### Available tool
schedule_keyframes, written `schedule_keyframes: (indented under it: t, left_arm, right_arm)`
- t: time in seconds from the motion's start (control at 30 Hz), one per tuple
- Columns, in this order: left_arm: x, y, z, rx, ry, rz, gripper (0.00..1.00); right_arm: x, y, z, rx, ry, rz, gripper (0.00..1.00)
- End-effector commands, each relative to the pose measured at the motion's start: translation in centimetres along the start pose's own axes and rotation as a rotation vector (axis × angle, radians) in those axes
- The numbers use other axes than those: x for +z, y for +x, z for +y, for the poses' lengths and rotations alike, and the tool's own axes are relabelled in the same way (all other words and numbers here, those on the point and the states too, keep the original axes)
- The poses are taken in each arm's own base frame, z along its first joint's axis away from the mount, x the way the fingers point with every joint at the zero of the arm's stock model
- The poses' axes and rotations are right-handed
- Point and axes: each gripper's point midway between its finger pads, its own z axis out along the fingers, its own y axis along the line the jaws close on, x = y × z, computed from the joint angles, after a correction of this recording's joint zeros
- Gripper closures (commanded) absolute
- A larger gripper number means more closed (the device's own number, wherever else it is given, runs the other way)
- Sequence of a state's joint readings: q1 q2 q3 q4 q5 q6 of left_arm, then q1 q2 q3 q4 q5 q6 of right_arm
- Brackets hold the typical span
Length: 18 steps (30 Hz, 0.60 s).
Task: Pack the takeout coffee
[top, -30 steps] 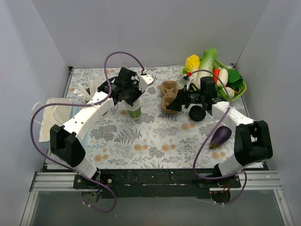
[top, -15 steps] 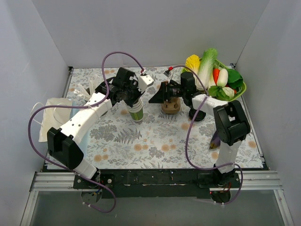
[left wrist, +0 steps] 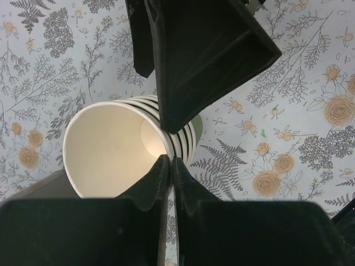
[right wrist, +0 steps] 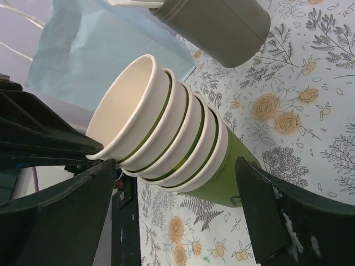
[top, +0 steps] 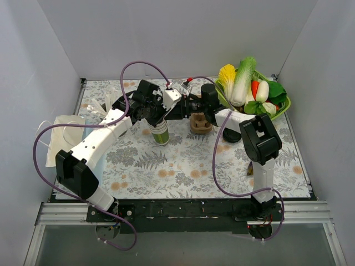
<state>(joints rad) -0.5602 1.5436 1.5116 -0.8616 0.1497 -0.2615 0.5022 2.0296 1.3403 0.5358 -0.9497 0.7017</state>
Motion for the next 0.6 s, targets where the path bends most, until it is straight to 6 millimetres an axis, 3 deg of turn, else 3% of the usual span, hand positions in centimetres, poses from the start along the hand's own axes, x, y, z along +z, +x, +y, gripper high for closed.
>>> schedule_keyframes:
  t: [0.0,0.27,0.57]
  left_arm:
    - [-1.5,-0.8,-0.4,0.007,0.005,-0.045,1.00]
    - [-1.8,-0.9,-0.5,0.015,0.013,-0.051,1.00]
    - [-1.8,-1.5,0.1,0.017,-0.014,-0.060,1.00]
  right_arm:
    - [0.6,-2.3,1.3,-0.066,-0.048,-0.037,0.05]
    - [1.4,-2.3,0.6,-0.044,-0.027,-0.033,0.05]
    - [1.7,-1.2,-2.0,-0.008,0.061,-0.004,0.05]
